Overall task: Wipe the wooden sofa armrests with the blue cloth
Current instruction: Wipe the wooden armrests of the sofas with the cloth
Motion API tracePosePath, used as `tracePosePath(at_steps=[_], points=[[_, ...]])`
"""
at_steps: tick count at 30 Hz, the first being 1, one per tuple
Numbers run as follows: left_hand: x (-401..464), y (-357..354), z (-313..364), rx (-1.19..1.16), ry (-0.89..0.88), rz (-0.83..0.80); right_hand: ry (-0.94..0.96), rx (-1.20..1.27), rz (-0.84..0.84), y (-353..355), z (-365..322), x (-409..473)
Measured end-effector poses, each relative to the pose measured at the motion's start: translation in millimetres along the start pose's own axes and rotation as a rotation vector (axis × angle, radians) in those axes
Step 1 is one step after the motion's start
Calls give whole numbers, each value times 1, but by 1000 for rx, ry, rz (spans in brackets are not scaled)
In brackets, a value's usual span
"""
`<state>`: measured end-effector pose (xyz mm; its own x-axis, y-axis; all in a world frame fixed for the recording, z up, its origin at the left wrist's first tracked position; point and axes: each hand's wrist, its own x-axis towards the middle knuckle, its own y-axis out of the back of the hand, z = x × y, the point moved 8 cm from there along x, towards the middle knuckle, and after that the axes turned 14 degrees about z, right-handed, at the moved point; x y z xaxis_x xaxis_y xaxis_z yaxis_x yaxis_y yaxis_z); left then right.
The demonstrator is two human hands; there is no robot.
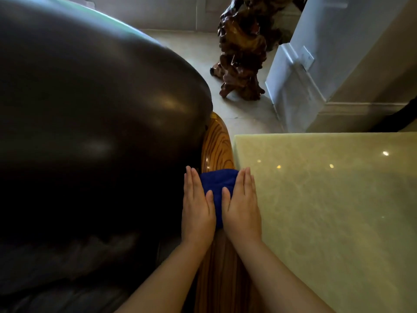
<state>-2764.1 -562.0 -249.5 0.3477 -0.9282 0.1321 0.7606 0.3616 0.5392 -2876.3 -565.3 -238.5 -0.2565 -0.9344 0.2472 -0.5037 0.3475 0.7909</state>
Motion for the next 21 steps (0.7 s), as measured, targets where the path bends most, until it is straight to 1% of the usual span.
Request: tracePosePath(at_steps=[3,6,7,9,11,12,14,16,19,21], points=[[31,-10,9,2,-47,23,-3,-16,-14,-16,-3,35],[39,-7,17,69,-78,-17,-3,-110,-90,-19,-2,50],[34,1,18,105,-130,-15,18,-113,-125,-17,-1,49],[15,18,21,168,-303,-33,122,-59,-157,-4,1,44],[0,23,19,221,-436,-154,224,70,-197,12,-2,38],[-2,21,17,258,-473,-217,243,123,-240,17,-2,37],[6,15,17,320,-468,-304,242,162,-339,19,-3,39],[19,9,22,348,-441,-362,237,143,-404,17,-5,44],[36,4,31,368,-434,-421,227,110,-425,12,-6,54],[49,4,37,355,-414,-415,206,96,-425,7,-7,63]])
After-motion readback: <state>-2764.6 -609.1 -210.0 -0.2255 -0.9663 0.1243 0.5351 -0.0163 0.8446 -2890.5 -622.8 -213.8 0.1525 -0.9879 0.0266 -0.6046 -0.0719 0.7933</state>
